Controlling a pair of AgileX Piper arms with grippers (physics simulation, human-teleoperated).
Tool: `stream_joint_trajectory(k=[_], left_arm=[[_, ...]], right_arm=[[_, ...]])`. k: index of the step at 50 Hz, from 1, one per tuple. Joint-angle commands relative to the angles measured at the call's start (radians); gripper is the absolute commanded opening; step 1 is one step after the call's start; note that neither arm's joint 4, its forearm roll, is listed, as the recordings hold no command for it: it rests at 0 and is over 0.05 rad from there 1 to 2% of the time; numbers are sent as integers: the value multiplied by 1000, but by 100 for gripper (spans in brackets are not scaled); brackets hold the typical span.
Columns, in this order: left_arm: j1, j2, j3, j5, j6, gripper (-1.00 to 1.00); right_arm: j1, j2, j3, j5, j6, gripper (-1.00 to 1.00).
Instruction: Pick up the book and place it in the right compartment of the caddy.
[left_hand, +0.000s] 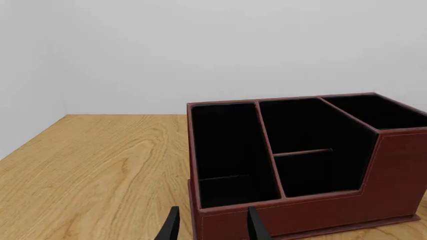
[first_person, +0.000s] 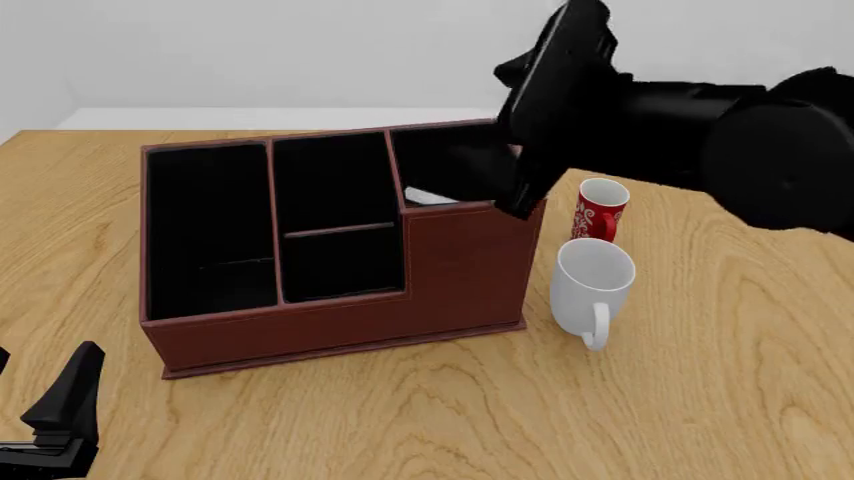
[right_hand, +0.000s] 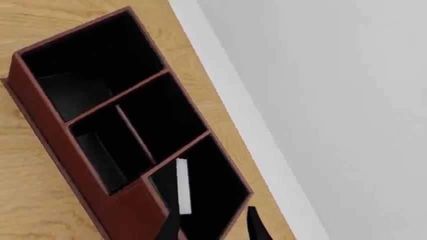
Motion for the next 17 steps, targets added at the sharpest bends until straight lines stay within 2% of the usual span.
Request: stream_joint_trajectory(k=[1,2,3,4,5,6,7,10,11,14,15,16,17], left_arm=[[0,0,0,0,0,100],[0,0,0,0,0,100],[0,0,0,0,0,100],[0,0,0,0,0,100],[0,0,0,0,0,100],[0,0,0,0,0,100],[0,0,0,0,0,100],[0,0,0,0,0,100],[0,0,0,0,0,100],[0,0,0,0,0,100],[0,0,0,0,0,100],[0,0,0,0,0,100],[0,0,0,0,0,100]], right_arm=[[-74,-252,312,-304,122,100],[-39,-279,360,-302,119,100],[-39,-279,360,-302,119,100],[-61,-349,374,-323,185,100],[-4,-392,424,-306,204,100],[-4,-393,425,-306,204,100],[-37,-485,471,-351,255,100],[-44,-512,511,-362,245,100],[-56,-566,533,-374,291,100],[-67,-623,588,-406,262,100],[-76,-665,597,-401,302,100],[-112,-710,624,-413,316,100],[-112,-710,624,-413,316,100]])
